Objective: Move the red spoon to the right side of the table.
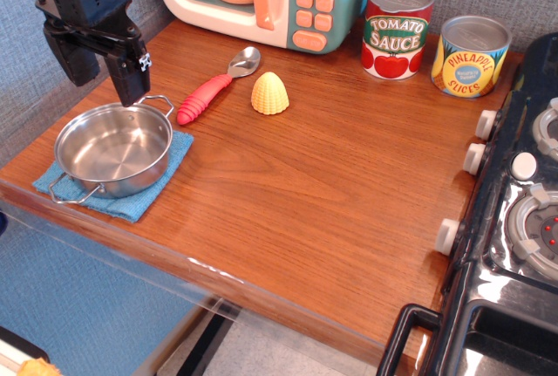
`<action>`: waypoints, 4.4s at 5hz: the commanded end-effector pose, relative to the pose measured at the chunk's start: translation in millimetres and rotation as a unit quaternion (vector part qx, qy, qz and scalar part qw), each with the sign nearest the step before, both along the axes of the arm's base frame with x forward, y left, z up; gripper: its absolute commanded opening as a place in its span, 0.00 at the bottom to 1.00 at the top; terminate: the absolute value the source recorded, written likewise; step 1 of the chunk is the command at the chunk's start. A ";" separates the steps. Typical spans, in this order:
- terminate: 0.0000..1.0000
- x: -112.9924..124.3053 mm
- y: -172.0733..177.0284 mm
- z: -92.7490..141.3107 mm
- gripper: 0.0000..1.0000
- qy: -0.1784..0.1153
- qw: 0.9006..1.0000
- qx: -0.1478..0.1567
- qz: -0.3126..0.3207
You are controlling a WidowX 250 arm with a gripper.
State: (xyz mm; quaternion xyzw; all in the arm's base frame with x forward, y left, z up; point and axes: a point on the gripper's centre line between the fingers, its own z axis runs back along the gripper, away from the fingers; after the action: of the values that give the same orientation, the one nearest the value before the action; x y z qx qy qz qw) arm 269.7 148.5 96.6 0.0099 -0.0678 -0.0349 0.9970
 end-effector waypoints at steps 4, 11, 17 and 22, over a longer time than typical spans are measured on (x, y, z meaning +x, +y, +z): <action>0.00 62.6 -11.2 15.7 1.00 -0.028 0.998 0.006 0.055; 0.00 109.8 1.0 -80.7 0.00 0.041 0.995 0.015 0.086; 0.00 89.4 -88.3 42.3 0.00 -0.080 0.996 -0.042 -0.022; 0.00 43.4 -197.3 -63.0 0.00 0.060 0.995 -0.076 -0.023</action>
State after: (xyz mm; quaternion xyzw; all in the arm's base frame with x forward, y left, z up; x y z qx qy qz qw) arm 310.3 -48.8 15.7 -0.0675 0.0143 -0.0473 0.9965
